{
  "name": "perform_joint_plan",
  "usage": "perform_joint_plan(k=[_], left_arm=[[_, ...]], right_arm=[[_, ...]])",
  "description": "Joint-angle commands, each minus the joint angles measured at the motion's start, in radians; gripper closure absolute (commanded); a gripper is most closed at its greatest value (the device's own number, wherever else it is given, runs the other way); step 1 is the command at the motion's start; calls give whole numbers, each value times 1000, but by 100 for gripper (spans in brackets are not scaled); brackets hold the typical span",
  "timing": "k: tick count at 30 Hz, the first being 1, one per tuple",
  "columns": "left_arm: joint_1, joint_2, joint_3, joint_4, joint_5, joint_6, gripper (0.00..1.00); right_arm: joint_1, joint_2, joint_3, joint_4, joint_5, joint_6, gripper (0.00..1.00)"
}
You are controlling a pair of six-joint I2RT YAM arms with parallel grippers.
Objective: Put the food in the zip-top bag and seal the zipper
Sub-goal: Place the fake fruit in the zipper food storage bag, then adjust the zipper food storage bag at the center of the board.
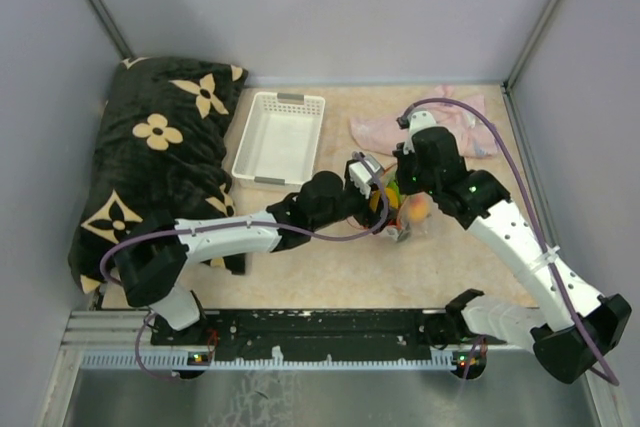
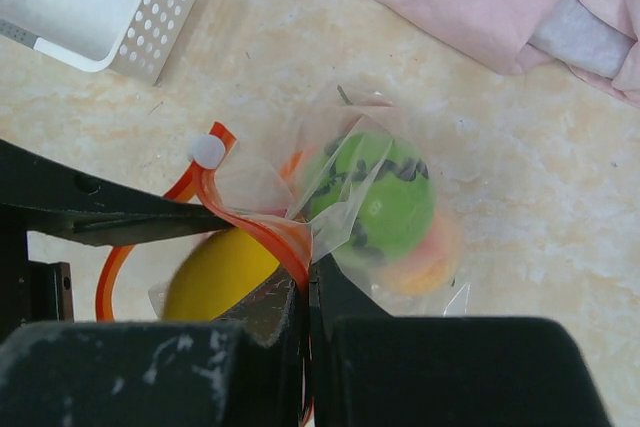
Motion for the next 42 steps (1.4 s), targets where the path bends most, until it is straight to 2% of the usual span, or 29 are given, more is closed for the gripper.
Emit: perform_joint_plan(k=[1,10,18,20,23,27,32,34,36,39,42], left_arm=[[-11,-19,36,-15,-21,2,10],[-10,-127,32,-137,-21,-26,4],[-8,-266,19,-437,-180,-109,5],[-8,-260,10,-494,-244,-147,6],[-5,-241,8,-530,-236,-179,9],[-5,-207,-4,-487,-229,-203,15],[-4,-131,34,-478,-303,-211,42],[-5,-100,57,-474,-316,-199,49],[-5,-79,78,-482,-342,-187,63],[-5,-92,111,-532,-380,-185,89],[-5,-137,125,-570,-386,-185,93]], right_arm=[[-11,-36,16,52,-5,8,100],[-11,-37,3,59,-3,5,100],[-11,-31,-10,80,-24,3,100],[-11,-30,-12,82,-24,3,100],[-11,-31,-21,91,-23,5,100],[-11,-28,-33,105,-26,7,100],[-11,-26,-44,125,-39,7,100],[-11,-25,-52,136,-43,8,100],[-11,-22,-58,145,-48,7,100],[-11,-15,-54,149,-58,1,100],[-11,-5,-47,148,-74,-20,99]])
